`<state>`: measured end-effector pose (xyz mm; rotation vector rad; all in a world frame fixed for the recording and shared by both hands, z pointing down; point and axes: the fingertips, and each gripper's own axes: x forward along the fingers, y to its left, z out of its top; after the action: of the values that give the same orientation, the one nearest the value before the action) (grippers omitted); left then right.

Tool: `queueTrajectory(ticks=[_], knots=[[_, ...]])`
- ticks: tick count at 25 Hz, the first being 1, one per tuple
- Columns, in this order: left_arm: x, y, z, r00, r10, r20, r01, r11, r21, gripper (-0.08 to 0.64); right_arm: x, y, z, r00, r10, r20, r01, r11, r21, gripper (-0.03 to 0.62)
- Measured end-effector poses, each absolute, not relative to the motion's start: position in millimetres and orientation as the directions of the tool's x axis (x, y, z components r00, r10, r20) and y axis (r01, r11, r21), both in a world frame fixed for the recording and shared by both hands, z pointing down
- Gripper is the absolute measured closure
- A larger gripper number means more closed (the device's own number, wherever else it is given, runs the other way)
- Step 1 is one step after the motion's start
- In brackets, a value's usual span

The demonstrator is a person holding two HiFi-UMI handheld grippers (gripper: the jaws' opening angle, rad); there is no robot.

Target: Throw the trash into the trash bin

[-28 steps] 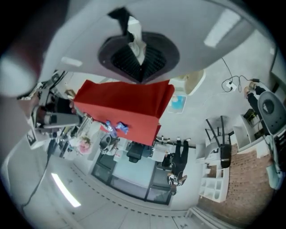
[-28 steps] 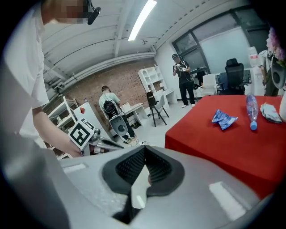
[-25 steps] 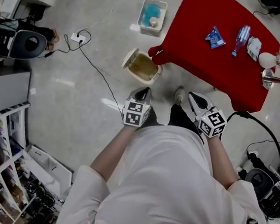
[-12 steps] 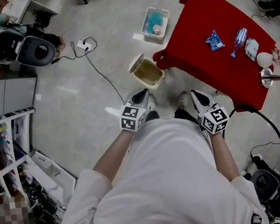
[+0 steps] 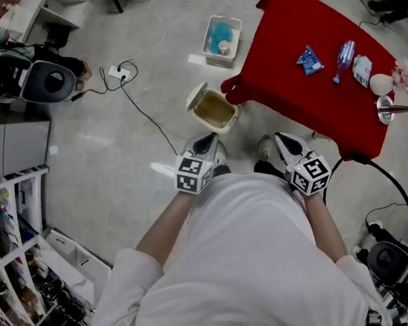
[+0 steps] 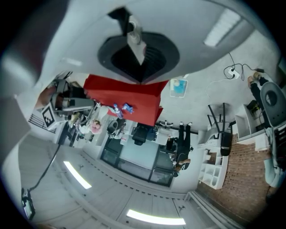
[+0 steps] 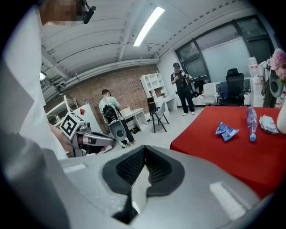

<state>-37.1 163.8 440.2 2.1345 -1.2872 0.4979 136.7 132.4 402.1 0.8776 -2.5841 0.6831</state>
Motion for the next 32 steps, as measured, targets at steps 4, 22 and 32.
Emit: queueTrajectory(ticks=[4, 22, 32], knots=[[-43.4, 166.5, 435.2, 0.497, -0.648, 0.577, -0.867, -0.404, 0.293, 0.557, 127.3, 136.3, 399.4, -0.742, -0.504, 0.443, -0.656, 0.683, -0.322, 0.592], [-67.0, 145.5, 419.8, 0.562, -0.621, 0.546, -0.824, -0.48, 0.301, 0.555, 134.5, 103.3, 400.3, -0.61, -0.655, 0.447, -0.79, 0.549, -0.273, 0.592], [-60.6, 124.8, 404.7, 0.462, -0.699, 0.545, -0.887, -0.351, 0.301, 0.557, 188.1, 48.5, 405.7, -0.604, -0.639, 0.477, -0.795, 0.53, -0.296, 0.588]])
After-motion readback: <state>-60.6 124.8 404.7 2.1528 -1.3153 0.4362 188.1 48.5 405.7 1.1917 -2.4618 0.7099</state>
